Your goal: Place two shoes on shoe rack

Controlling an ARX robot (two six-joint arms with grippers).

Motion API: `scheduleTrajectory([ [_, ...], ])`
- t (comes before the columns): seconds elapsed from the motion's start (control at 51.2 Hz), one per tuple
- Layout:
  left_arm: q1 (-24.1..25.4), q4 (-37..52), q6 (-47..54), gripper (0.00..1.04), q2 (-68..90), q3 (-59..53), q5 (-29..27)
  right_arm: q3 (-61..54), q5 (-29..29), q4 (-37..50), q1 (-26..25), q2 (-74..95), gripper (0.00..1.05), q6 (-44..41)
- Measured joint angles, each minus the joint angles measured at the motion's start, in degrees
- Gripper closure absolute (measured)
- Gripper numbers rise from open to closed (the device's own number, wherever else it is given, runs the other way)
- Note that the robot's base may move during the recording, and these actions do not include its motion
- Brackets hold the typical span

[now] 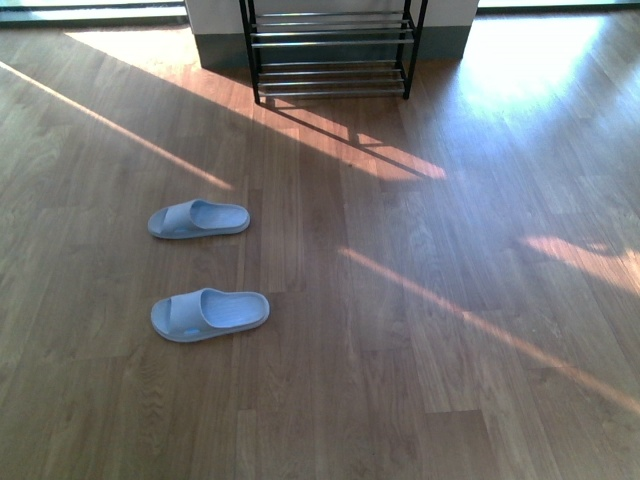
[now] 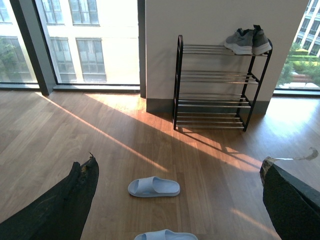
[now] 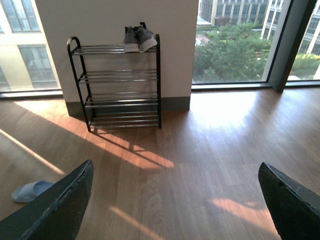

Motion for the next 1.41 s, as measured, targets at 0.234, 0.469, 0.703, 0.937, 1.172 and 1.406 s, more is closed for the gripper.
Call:
scheduleTrajectory([
  [0.234,0.0,0.0,0.0,0.09,0.0,0.0,0.0,0.0,0.0,0.0,0.0,0.0,0.09,0.0],
  [0.469,0.0,0.0,0.0,0.09,0.0,0.0,0.0,0.0,0.0,0.0,0.0,0.0,0.09,0.0],
  [0.703,0.0,0.0,0.0,0.09,0.0,0.0,0.0,0.0,0.0,0.0,0.0,0.0,0.09,0.0],
  [0.937,0.0,0.0,0.0,0.09,0.0,0.0,0.0,0.0,0.0,0.0,0.0,0.0,0.09,0.0],
  [1.172,0.0,0.0,0.0,0.09,0.0,0.0,-0.2,0.0,-0.1,0.0,0.0,0.0,0.09,0.0],
  [1.406,0.0,0.0,0.0,0.09,0.0,0.0,-0.1,0.0,0.0,0.0,0.0,0.0,0.09,0.0],
])
